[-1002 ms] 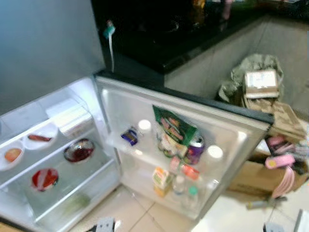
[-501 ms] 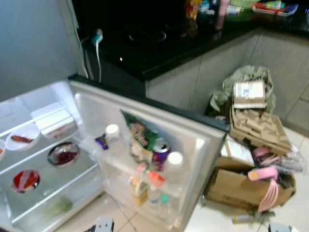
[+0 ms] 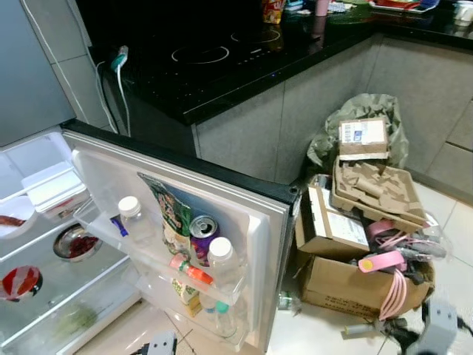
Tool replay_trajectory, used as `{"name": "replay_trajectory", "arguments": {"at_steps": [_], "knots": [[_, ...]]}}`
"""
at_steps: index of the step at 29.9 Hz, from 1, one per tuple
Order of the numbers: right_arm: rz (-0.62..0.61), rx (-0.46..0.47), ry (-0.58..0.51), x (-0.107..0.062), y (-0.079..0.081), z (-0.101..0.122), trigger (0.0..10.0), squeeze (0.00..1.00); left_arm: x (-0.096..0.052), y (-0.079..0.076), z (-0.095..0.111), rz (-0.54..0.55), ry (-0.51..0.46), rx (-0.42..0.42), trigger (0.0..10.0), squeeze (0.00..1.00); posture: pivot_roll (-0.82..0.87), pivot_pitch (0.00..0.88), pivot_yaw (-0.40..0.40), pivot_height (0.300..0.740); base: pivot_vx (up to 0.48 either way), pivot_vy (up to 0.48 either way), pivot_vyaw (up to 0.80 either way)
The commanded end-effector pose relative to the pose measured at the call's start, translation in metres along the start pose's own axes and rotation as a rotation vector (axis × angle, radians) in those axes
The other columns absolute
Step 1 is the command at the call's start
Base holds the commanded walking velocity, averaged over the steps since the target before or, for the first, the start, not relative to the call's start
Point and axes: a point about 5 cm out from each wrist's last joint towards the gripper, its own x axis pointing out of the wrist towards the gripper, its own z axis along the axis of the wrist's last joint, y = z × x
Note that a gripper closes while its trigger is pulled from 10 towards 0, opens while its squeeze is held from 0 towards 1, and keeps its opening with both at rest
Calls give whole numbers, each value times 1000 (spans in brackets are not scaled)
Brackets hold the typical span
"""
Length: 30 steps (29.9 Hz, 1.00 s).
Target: Restocking fridge
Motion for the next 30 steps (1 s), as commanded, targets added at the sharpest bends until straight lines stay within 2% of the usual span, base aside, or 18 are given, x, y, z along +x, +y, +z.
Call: {"name": "replay_trajectory", "arguments": {"at_steps": [1,10,19,26,30], "knots": [[48,26,-65,4,4,13,10000,0,-2,2,-7,3,28,-1,10000,0,-33,0,-13,740,0,0,769],[172,66,-178,13,17,40,10000,0,-2,1,-7,-2,25,-4,10000,0,-31,0,-14,740,0,0,752],[222,69,-200,14,20,45,10000,0,-2,0,-8,-6,31,-4,10000,0,-31,0,-14,740,0,0,723],[256,89,-173,12,19,41,10000,0,-2,0,-8,-8,31,-2,10000,0,-33,0,-10,740,0,0,504],[418,74,-85,10,29,30,10000,0,-2,1,-8,-7,33,0,10000,0,-33,0,-11,740,0,0,0]]}}
